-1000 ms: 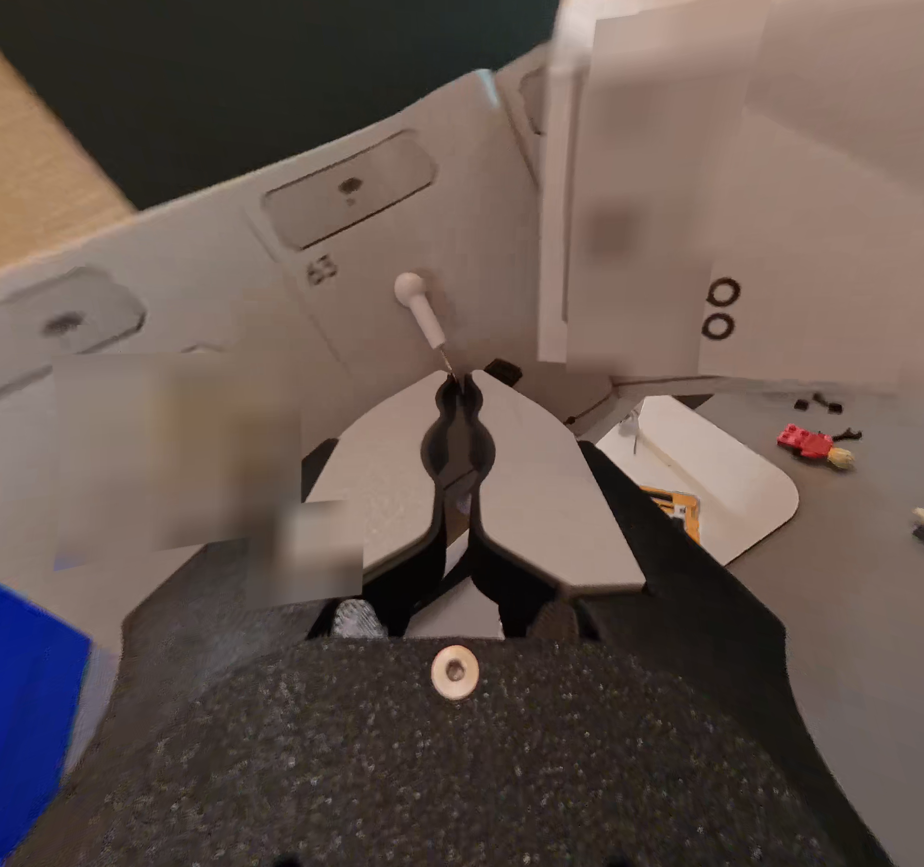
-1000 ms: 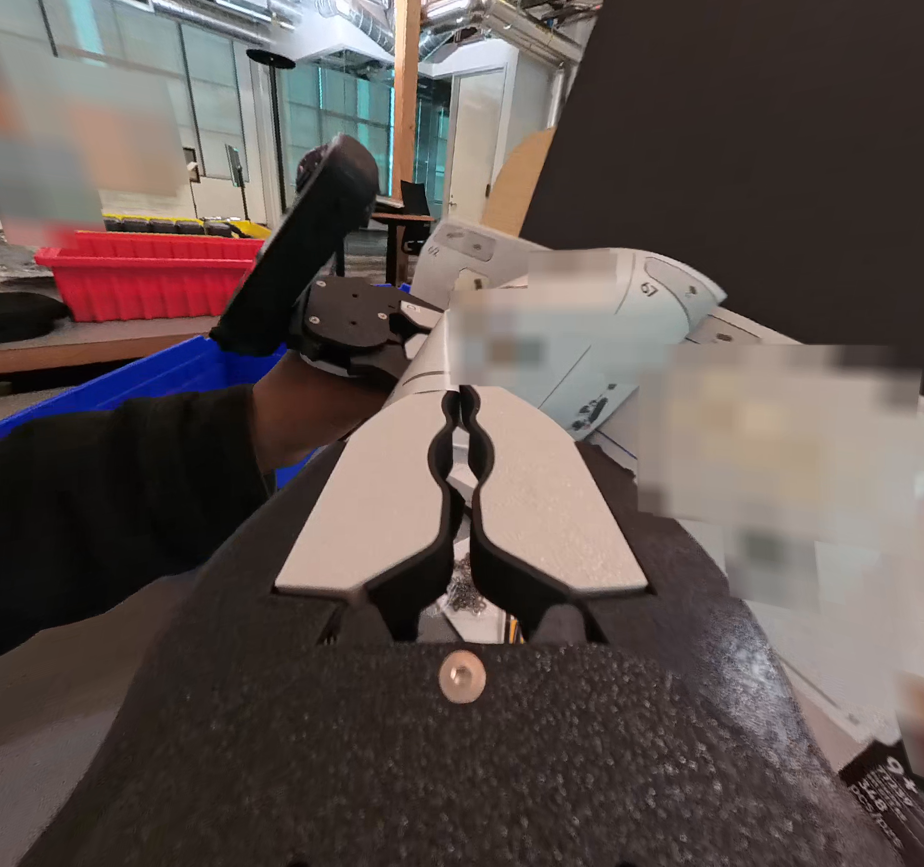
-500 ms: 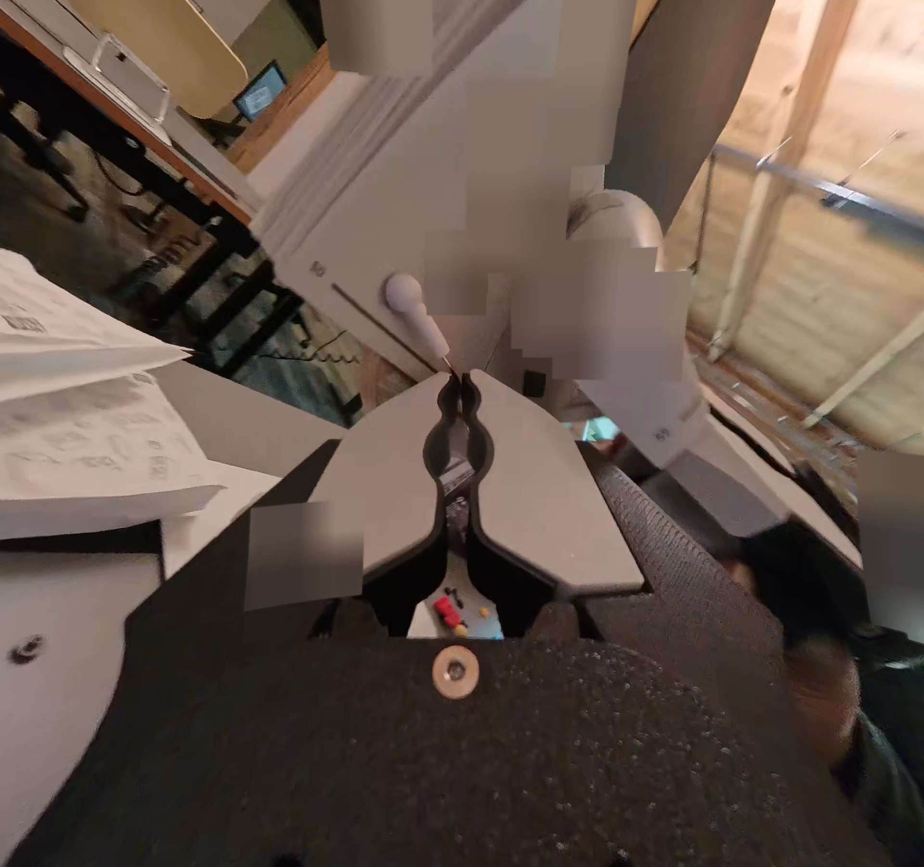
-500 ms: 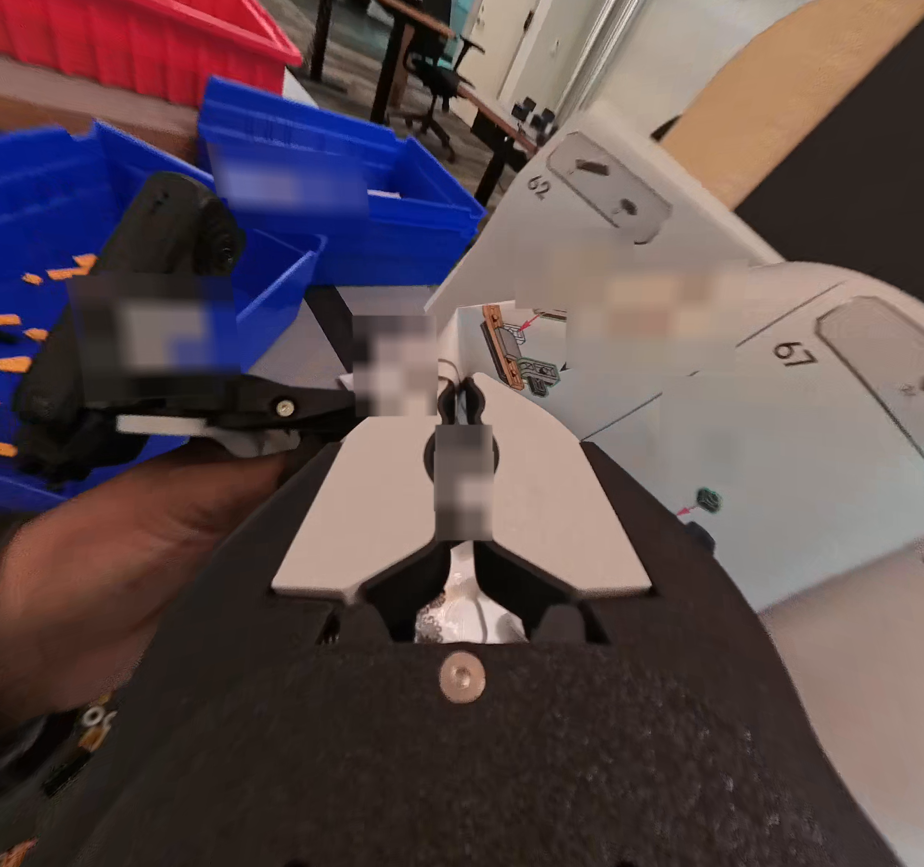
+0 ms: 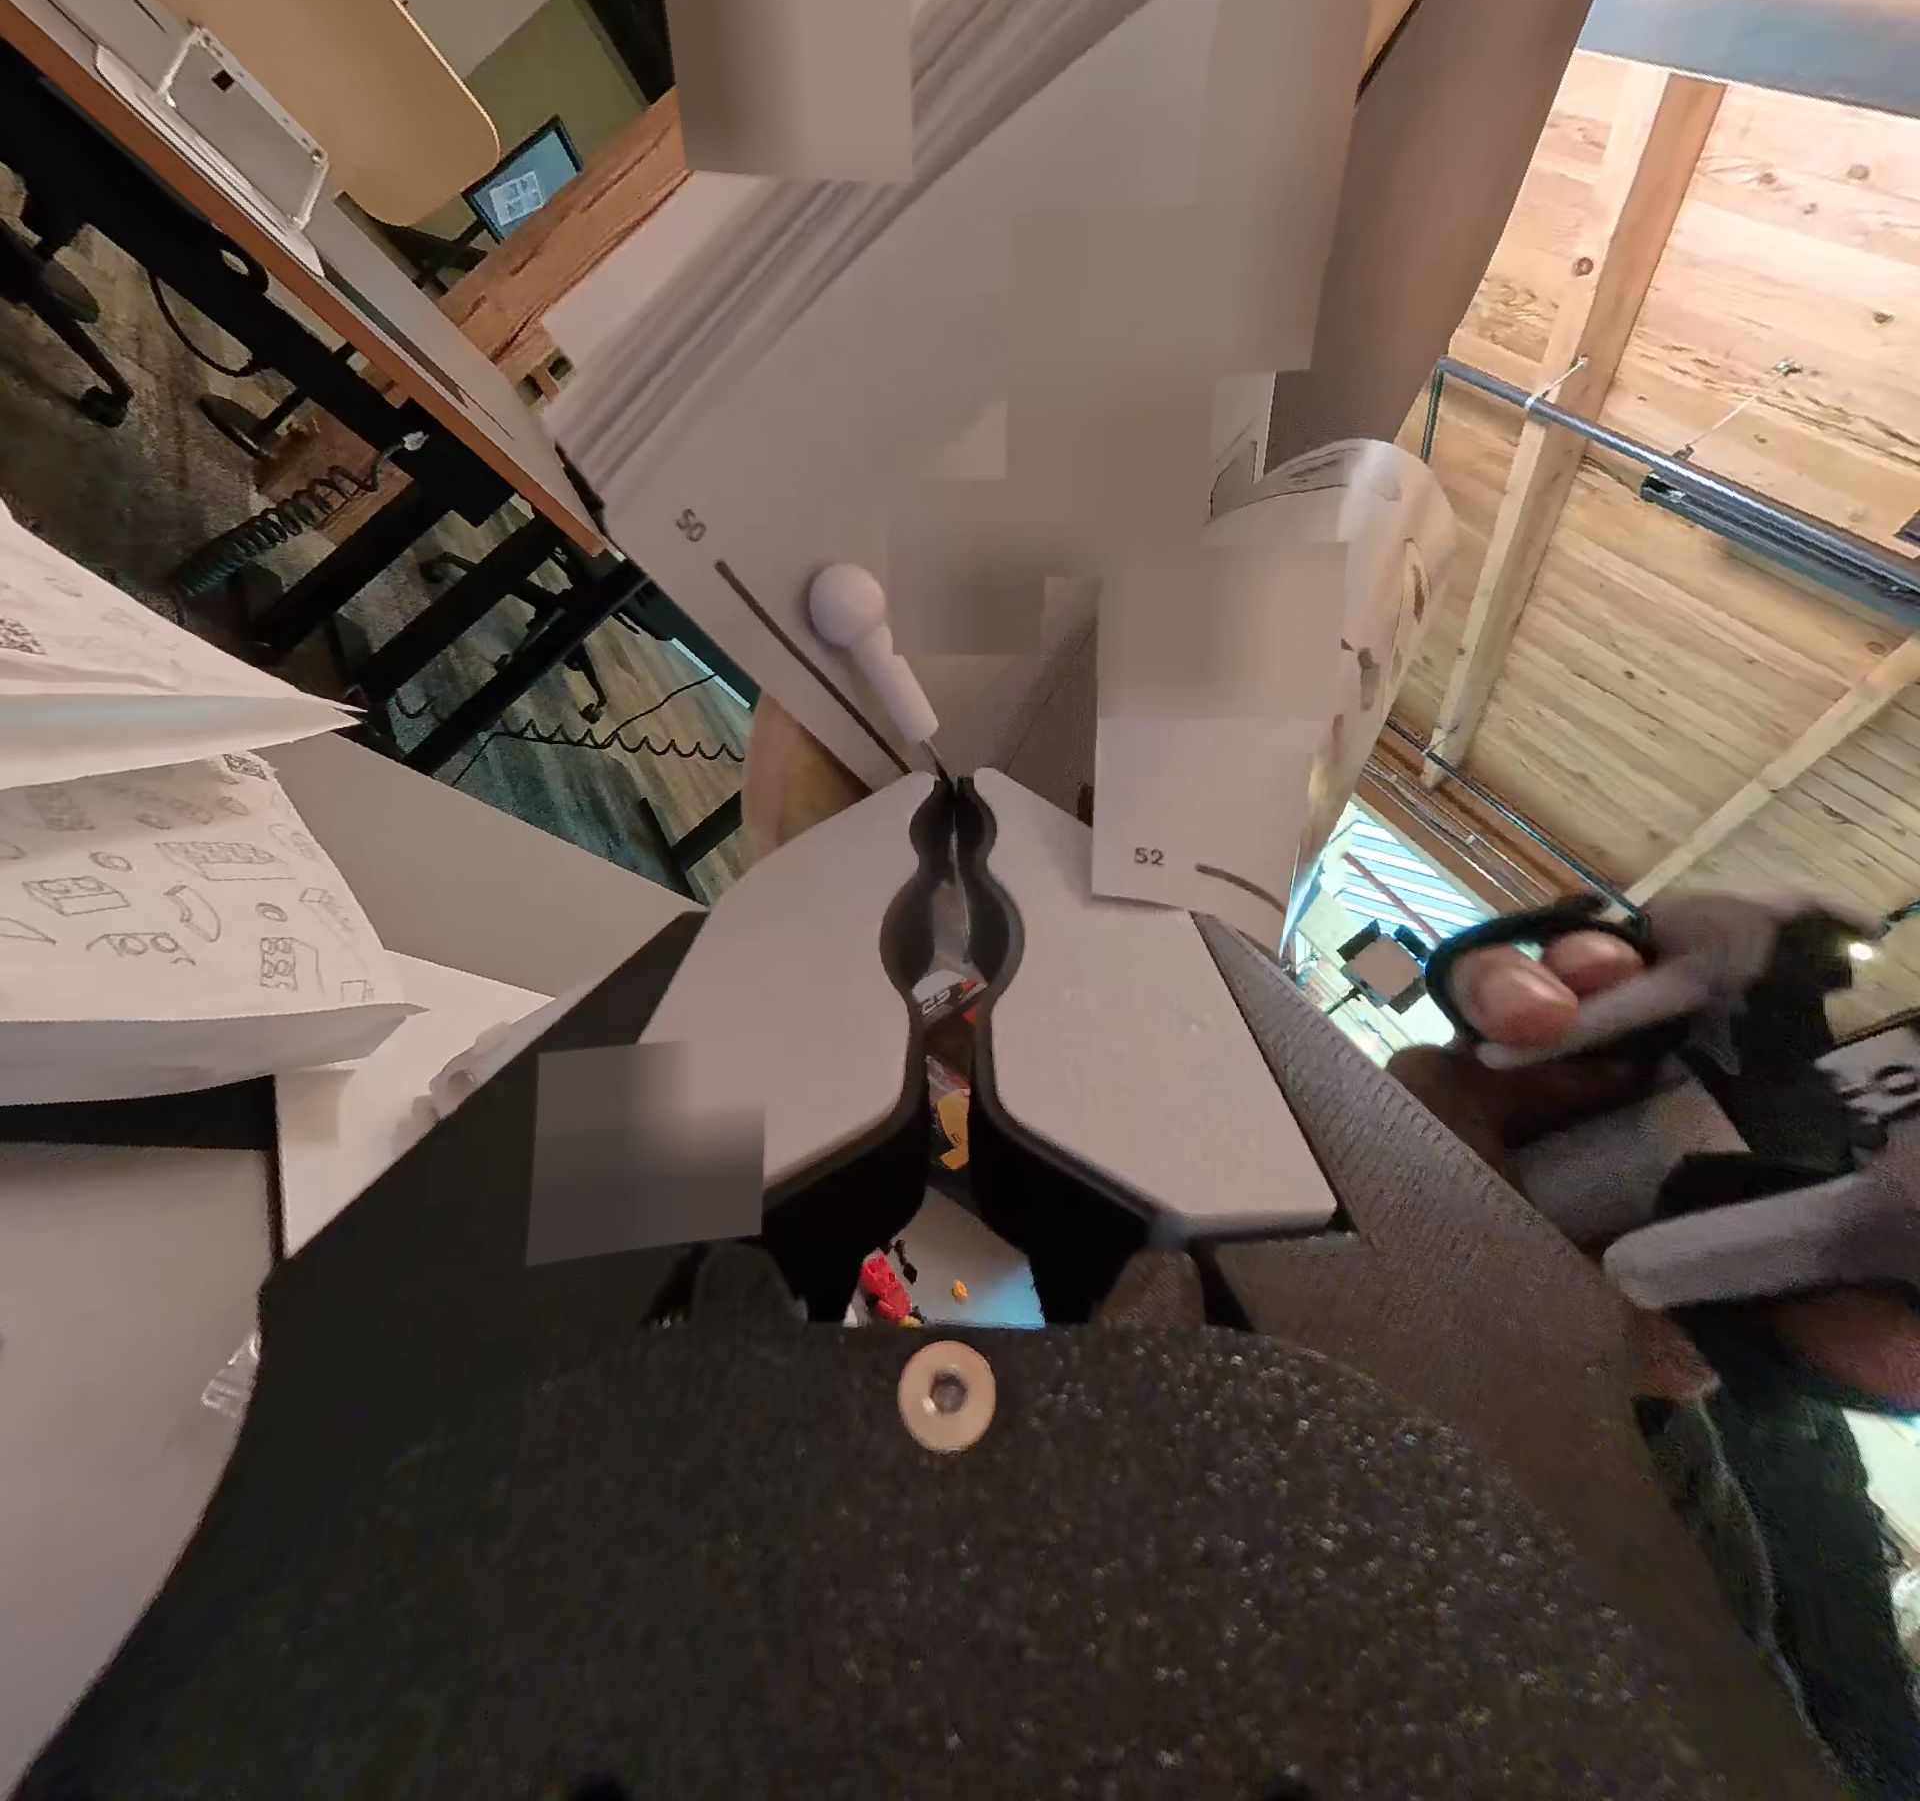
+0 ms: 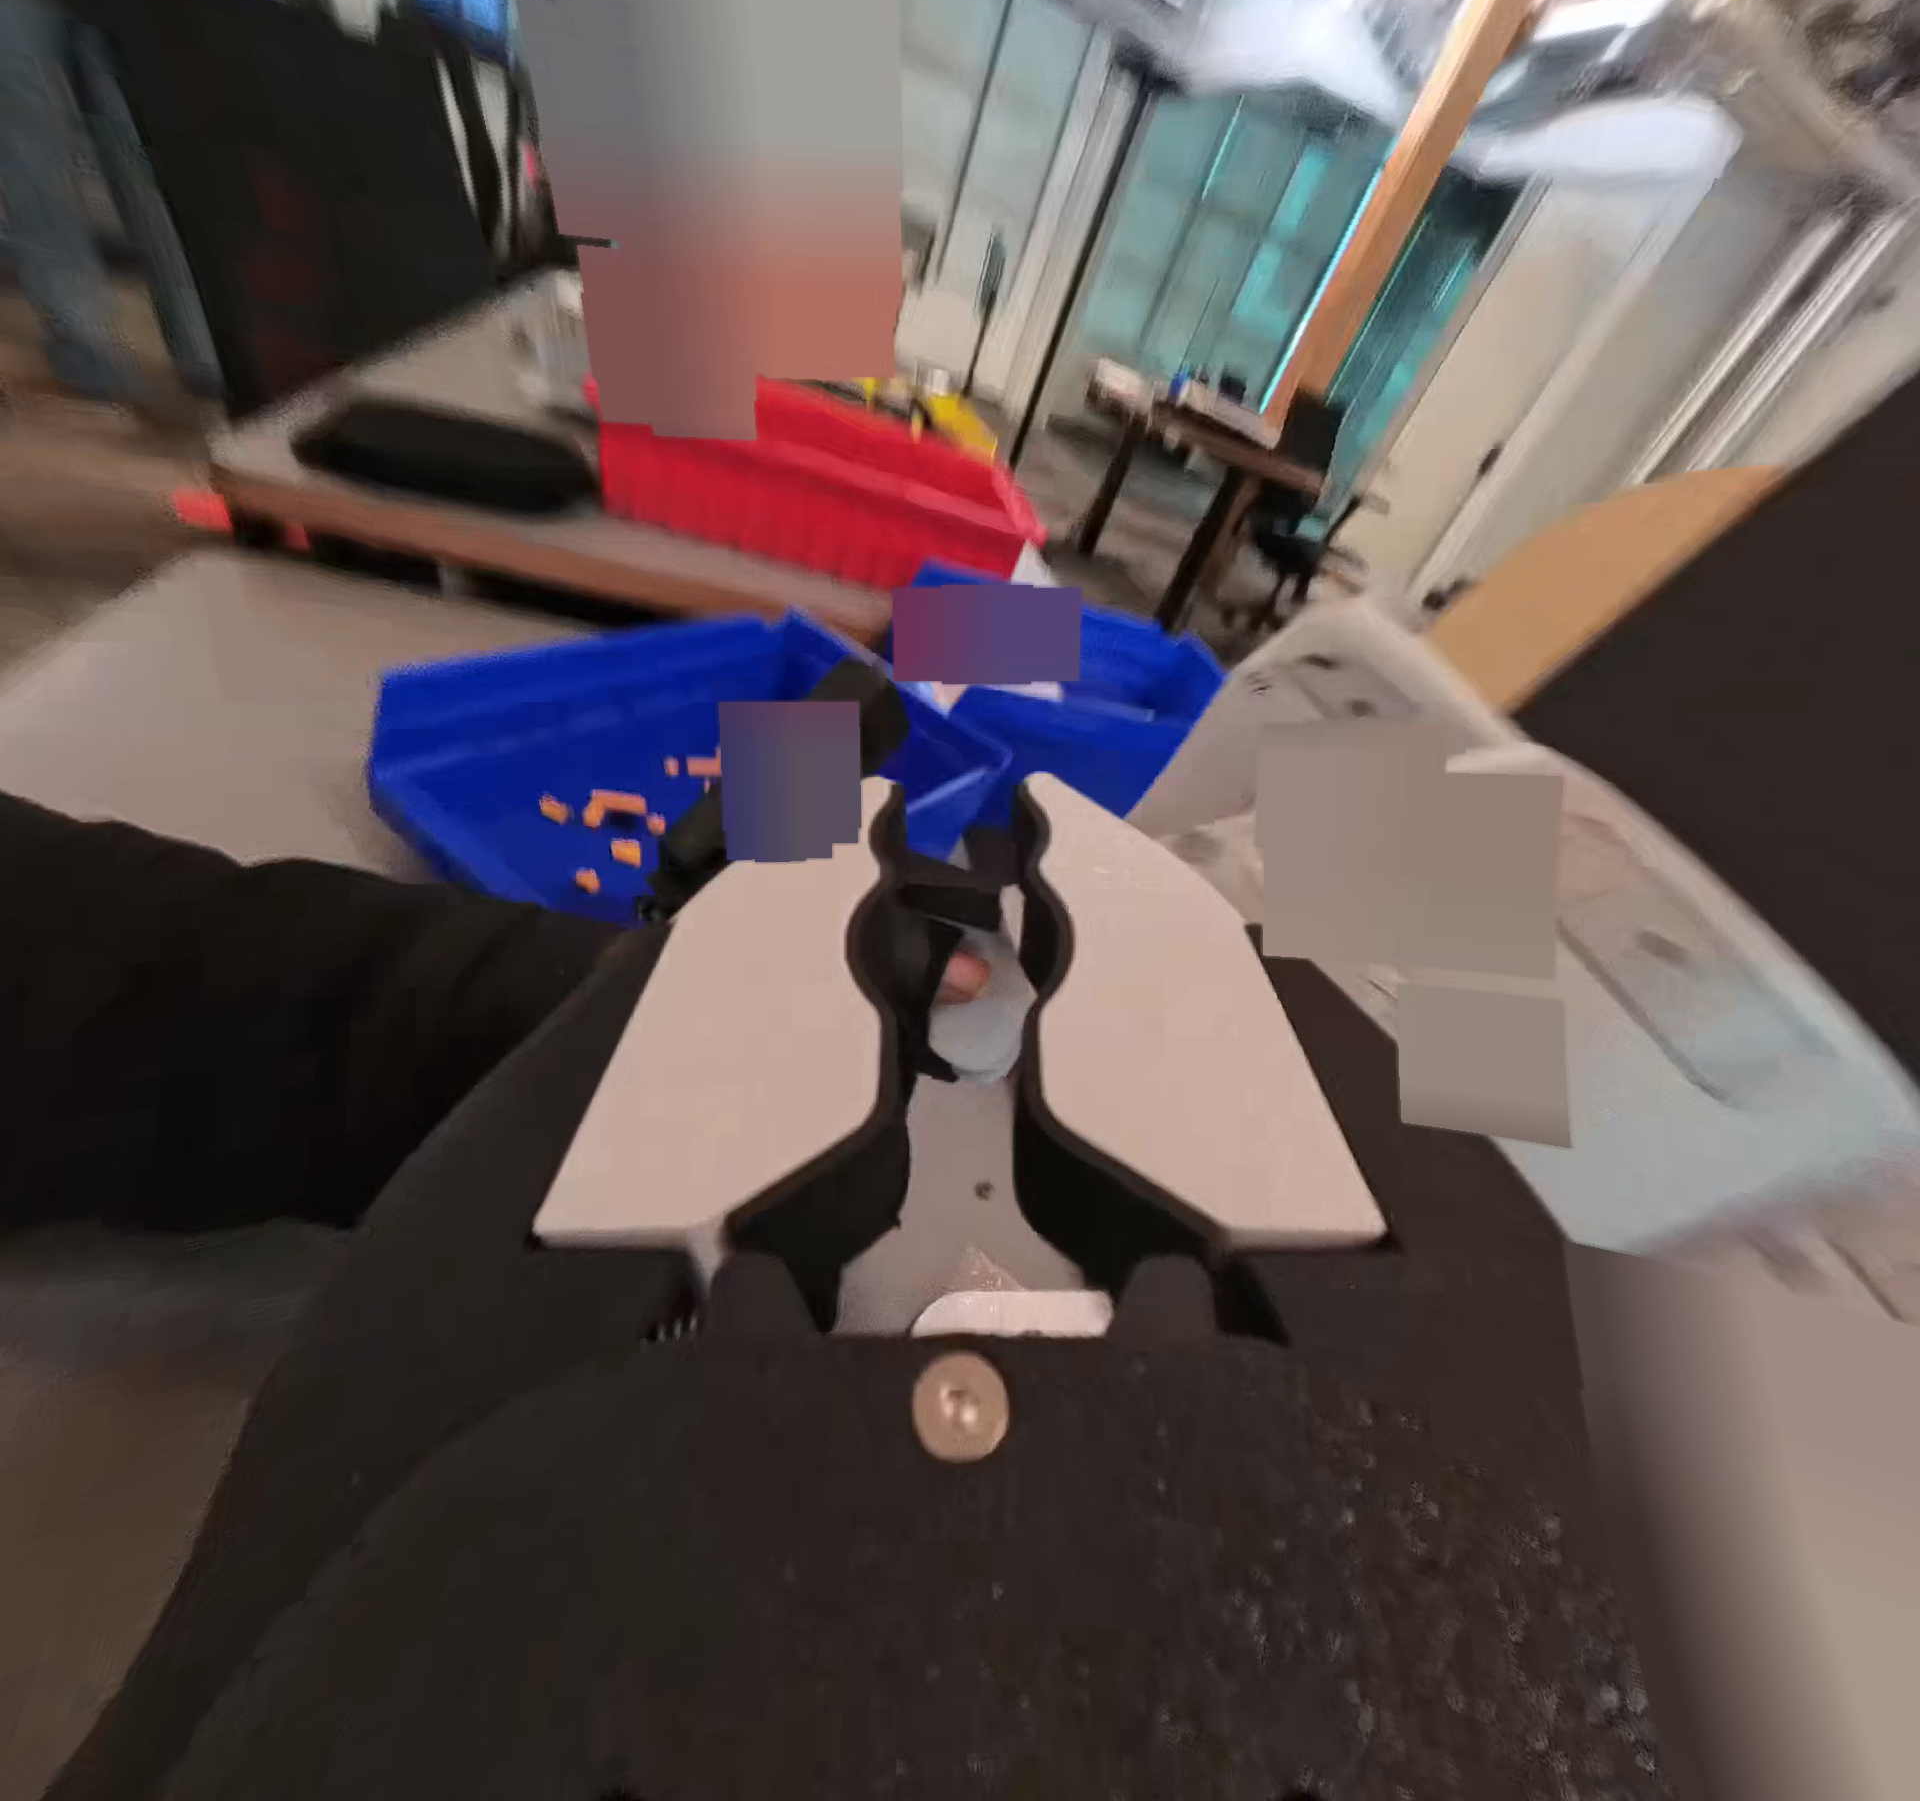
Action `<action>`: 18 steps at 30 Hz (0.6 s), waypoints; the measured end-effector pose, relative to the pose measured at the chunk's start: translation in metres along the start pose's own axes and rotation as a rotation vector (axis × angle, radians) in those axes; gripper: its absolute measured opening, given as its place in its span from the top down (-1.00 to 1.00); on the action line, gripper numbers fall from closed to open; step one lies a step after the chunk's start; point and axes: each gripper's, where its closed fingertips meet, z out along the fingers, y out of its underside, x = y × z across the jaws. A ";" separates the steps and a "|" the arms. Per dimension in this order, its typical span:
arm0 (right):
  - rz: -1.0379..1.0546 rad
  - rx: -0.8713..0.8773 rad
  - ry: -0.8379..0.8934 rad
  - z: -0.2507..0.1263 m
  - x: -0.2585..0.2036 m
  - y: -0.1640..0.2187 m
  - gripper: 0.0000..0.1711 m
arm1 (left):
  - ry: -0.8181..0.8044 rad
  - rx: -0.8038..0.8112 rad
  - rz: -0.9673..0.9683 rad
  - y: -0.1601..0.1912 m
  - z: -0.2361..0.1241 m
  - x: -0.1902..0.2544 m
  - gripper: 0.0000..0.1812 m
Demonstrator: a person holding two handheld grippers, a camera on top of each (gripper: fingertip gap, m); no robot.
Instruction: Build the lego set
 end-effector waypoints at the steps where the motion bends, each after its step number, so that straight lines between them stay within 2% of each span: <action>1: 0.044 0.066 0.020 -0.024 0.011 -0.007 0.78 | 0.001 0.000 -0.002 0.000 0.000 0.000 1.00; 3: 0.147 0.163 0.113 -0.067 0.044 -0.010 0.79 | 0.001 0.004 -0.002 0.000 0.001 0.000 1.00; 4: 0.155 0.137 0.184 -0.081 0.063 0.000 0.79 | 0.000 0.004 0.000 0.000 0.001 0.000 1.00; 6: 0.071 -0.032 0.305 -0.090 0.087 0.031 0.79 | -0.004 0.003 0.007 0.000 0.001 0.000 1.00; 9: -0.169 -0.308 0.441 -0.076 0.105 0.065 0.70 | -0.004 0.015 0.006 0.000 0.000 0.000 1.00; 12: -0.413 -0.542 0.558 -0.058 0.125 0.088 0.44 | 0.004 0.023 -0.015 0.001 -0.001 -0.001 1.00; 15: -0.541 -0.621 0.642 -0.044 0.140 0.089 0.35 | 0.004 0.027 -0.033 0.002 -0.003 -0.003 1.00; 18: -0.655 -0.654 0.654 -0.036 0.143 0.082 0.27 | 0.000 0.037 -0.058 0.003 -0.003 -0.004 1.00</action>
